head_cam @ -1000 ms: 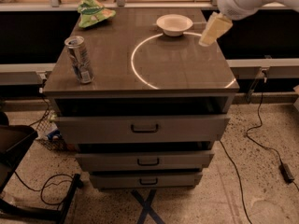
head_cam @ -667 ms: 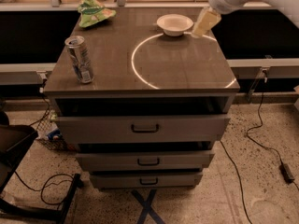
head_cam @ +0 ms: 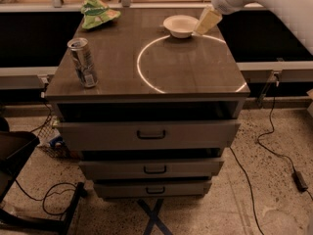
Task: Move paper bowl near redbull can
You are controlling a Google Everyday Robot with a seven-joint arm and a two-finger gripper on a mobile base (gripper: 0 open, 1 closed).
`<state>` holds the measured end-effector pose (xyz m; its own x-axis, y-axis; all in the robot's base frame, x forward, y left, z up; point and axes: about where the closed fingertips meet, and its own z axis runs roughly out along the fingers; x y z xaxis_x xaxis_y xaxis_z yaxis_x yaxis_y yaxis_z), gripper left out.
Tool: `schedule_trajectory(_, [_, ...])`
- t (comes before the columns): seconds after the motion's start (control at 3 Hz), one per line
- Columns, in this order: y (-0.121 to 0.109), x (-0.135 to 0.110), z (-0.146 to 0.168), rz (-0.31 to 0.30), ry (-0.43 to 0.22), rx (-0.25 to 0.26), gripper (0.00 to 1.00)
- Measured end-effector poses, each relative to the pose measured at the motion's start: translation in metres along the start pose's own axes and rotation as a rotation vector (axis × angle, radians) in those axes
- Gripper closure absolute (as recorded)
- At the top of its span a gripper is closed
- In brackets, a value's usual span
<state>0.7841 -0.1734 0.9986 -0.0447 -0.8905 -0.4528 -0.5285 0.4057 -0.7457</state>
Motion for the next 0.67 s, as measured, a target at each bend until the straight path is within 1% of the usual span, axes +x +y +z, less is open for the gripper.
schedule_trajectory(0.33, [-0.003,0.006,0.008,-0.007,0.012,-0.008,0.00])
schedule_trajectory(0.67, [-0.010,0.020,0.028,-0.027,0.037,-0.022,0.00])
